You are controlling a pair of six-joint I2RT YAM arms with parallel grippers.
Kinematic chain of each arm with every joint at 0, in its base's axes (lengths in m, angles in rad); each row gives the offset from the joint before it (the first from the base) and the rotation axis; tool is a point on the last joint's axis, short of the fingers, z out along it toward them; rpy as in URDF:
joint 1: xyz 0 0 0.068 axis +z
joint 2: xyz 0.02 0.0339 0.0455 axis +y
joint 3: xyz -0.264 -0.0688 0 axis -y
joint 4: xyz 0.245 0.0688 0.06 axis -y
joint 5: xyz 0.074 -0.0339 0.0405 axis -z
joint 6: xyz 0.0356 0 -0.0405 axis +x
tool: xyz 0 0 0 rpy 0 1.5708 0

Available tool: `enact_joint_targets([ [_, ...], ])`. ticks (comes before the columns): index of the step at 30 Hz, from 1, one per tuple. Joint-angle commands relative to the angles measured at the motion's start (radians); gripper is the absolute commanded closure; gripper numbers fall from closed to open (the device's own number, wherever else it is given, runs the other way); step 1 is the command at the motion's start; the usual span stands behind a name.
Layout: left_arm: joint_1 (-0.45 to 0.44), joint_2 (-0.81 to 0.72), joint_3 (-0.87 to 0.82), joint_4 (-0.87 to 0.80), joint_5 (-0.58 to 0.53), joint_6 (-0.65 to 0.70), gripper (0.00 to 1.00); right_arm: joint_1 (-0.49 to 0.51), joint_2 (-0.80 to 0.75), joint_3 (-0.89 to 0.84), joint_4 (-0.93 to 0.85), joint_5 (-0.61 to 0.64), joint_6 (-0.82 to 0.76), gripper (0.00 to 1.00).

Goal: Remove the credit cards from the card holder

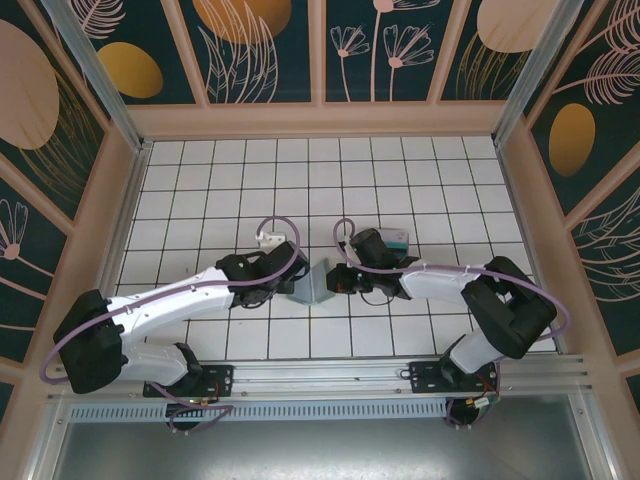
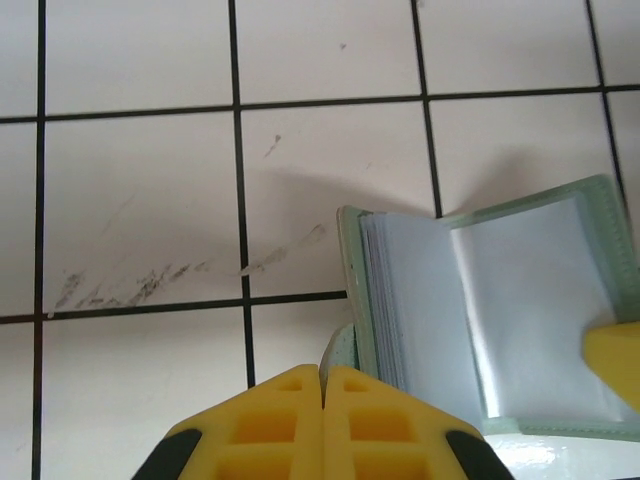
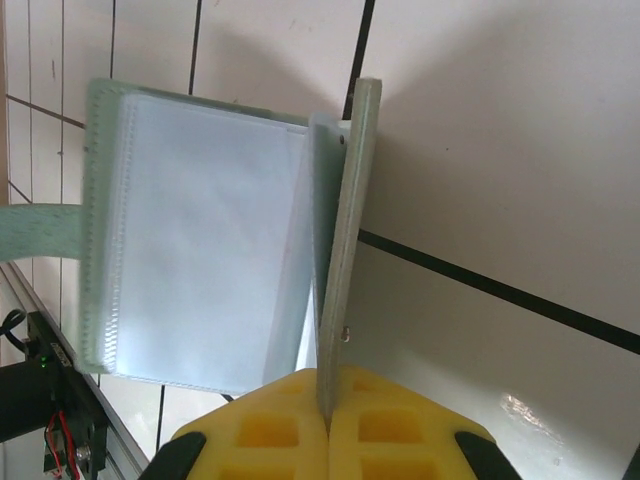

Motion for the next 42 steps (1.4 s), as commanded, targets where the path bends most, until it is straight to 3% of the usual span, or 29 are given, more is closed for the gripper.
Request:
enact_joint_targets([
  [1, 0.006, -0.015, 0.042, -0.010, -0.028, 0.038, 1.00, 0.010, 0.017, 0.011, 0.016, 0.006, 0.005, 1.00],
  [11, 0.005, -0.032, 0.103, 0.028, 0.034, 0.048, 1.00, 0.016, 0.016, 0.009, 0.022, 0.008, 0.009, 1.00],
  [16, 0.005, -0.035, 0.082, 0.015, 0.001, 0.028, 1.00, 0.016, 0.012, 0.012, 0.022, 0.011, 0.011, 1.00],
  [28, 0.032, -0.004, -0.166, 0.151, 0.025, -0.022, 1.00, 0.017, -0.027, 0.048, -0.010, 0.013, 0.015, 1.00],
  [32, 0.080, 0.019, -0.191, 0.206, 0.043, -0.003, 0.80, 0.017, -0.031, 0.072, -0.029, 0.017, 0.020, 1.00],
  [34, 0.095, 0.017, -0.184, 0.202, 0.050, -0.004, 0.66, 0.017, -0.034, 0.080, -0.041, 0.025, 0.023, 1.00],
  [35, 0.097, 0.010, -0.176, 0.194, 0.049, -0.004, 0.52, 0.018, -0.034, 0.082, -0.044, 0.026, 0.023, 1.00],
  [36, 0.098, 0.000, -0.170, 0.188, 0.050, -0.007, 0.49, 0.017, -0.033, 0.082, -0.045, 0.029, 0.025, 1.00],
  [42, 0.097, -0.082, -0.170, 0.208, 0.127, -0.090, 0.49, 0.017, -0.016, 0.067, -0.023, 0.031, 0.039, 1.00],
])
